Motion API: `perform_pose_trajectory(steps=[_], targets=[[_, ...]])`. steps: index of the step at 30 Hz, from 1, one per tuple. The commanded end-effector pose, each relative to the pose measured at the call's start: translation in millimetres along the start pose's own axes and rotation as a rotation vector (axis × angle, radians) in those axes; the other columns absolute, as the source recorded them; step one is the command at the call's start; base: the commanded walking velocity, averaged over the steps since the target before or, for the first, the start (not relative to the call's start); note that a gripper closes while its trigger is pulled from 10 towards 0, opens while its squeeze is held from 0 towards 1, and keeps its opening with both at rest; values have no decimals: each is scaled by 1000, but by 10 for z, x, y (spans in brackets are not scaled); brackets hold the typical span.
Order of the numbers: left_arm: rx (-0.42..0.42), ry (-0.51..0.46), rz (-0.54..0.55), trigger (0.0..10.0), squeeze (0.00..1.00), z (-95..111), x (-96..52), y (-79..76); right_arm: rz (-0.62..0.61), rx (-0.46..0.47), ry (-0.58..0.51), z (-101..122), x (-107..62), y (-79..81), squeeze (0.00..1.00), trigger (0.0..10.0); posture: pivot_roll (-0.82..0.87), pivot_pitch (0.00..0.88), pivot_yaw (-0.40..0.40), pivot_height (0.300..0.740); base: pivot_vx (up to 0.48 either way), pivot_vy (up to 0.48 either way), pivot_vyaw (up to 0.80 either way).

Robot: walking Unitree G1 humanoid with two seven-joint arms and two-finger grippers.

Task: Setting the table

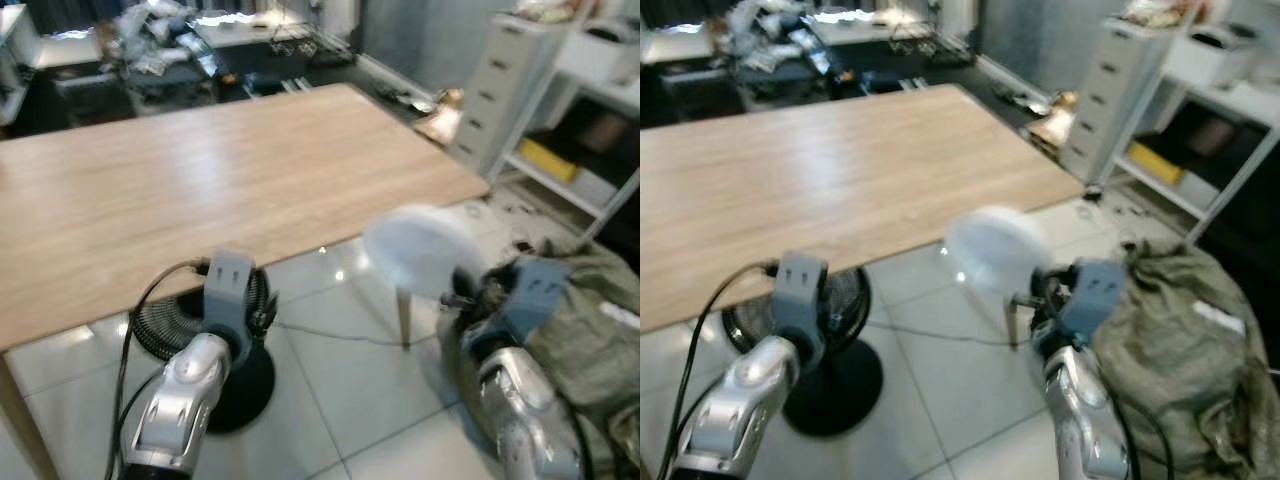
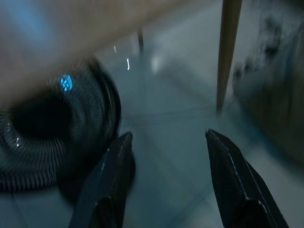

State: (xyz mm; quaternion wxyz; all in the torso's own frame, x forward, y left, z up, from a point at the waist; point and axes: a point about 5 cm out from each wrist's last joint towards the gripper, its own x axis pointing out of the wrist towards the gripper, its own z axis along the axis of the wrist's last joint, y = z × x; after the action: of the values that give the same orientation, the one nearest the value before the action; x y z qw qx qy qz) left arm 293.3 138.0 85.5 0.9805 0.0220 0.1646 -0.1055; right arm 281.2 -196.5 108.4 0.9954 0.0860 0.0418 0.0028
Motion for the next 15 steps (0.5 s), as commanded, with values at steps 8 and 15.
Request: perform_pose_trajectory(steps=[8,15], targets=[[87,254,60,10000,0,-811,-136,205,20,36,269,-726,-209,-235,0,10000,-106,0,56,740,0,0,-788],[138,362,162,10000,0,-1263,-341,415,48,100,327,-936,-184,-135,0,10000,-76,0,34,740,0,0,-788]])
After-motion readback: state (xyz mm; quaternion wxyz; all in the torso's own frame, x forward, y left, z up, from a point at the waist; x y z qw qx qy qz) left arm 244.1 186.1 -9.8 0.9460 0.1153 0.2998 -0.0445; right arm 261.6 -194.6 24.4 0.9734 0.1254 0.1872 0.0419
